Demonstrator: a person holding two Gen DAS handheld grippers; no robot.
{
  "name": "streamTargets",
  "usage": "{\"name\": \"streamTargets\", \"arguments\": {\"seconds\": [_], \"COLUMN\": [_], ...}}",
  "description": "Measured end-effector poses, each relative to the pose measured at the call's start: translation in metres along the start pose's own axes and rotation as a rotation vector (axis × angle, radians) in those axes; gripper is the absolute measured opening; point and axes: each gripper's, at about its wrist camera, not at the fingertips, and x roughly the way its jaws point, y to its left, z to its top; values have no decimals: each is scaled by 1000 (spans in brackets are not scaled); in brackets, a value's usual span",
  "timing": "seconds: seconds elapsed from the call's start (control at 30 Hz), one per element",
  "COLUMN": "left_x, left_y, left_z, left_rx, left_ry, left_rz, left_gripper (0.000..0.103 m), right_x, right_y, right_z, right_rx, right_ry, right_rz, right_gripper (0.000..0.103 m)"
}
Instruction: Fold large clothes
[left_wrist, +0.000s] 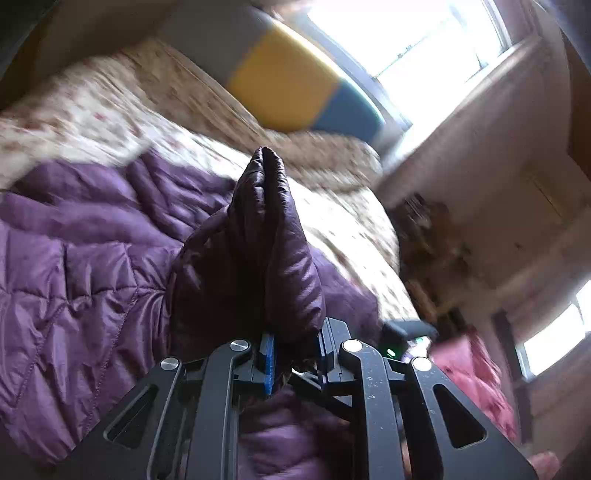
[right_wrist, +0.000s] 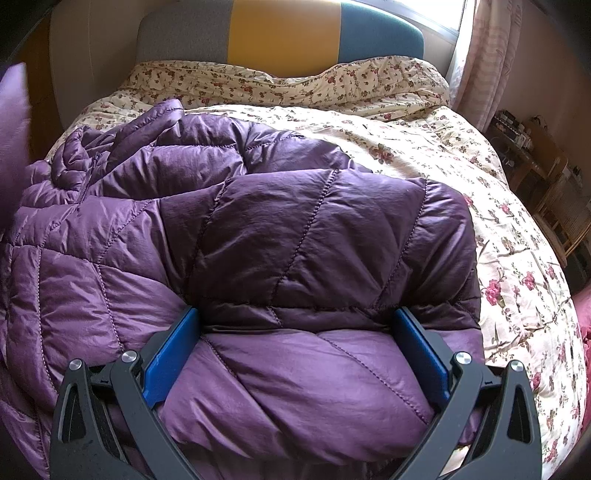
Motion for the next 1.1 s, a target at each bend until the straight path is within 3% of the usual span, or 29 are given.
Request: {"name": "streamTargets", "arguments": {"seconds": [0.23, 0.37, 0.4, 0.57, 0.7, 0.9, 1.0, 1.1], "left_x": [38, 33, 29, -3, -37, -75, -83, -89], "left_y": [-4, -5, -3, 7, 14, 33, 43, 53], "left_z": [-19, -24, -24, -24, -39, -61, -69, -78], "left_rx": [39, 45, 45, 39, 72, 88, 90, 80], "left_ry": [102, 96, 85, 40, 4, -23, -23, -21], "left_rz": [-55, -42, -34, 1, 79, 178, 213, 242], "left_gripper": [21, 63, 66, 66, 66, 66, 66, 66], "right_x": [1, 1, 1, 1, -3, -21, -34, -49], "right_y": [2, 1, 2, 1, 1, -1, -11, -22], "right_z": [0, 0, 1, 1, 2, 4, 6, 10], "right_rx": [1, -2, -4, -9, -17, -10, 42, 101], "right_ry": [0, 0, 1, 0, 0, -18, -31, -53], "right_rz": [0, -3, -6, -12, -24, -35, -30, -12], "right_gripper": [101, 101, 101, 101, 101, 87, 74, 70]}}
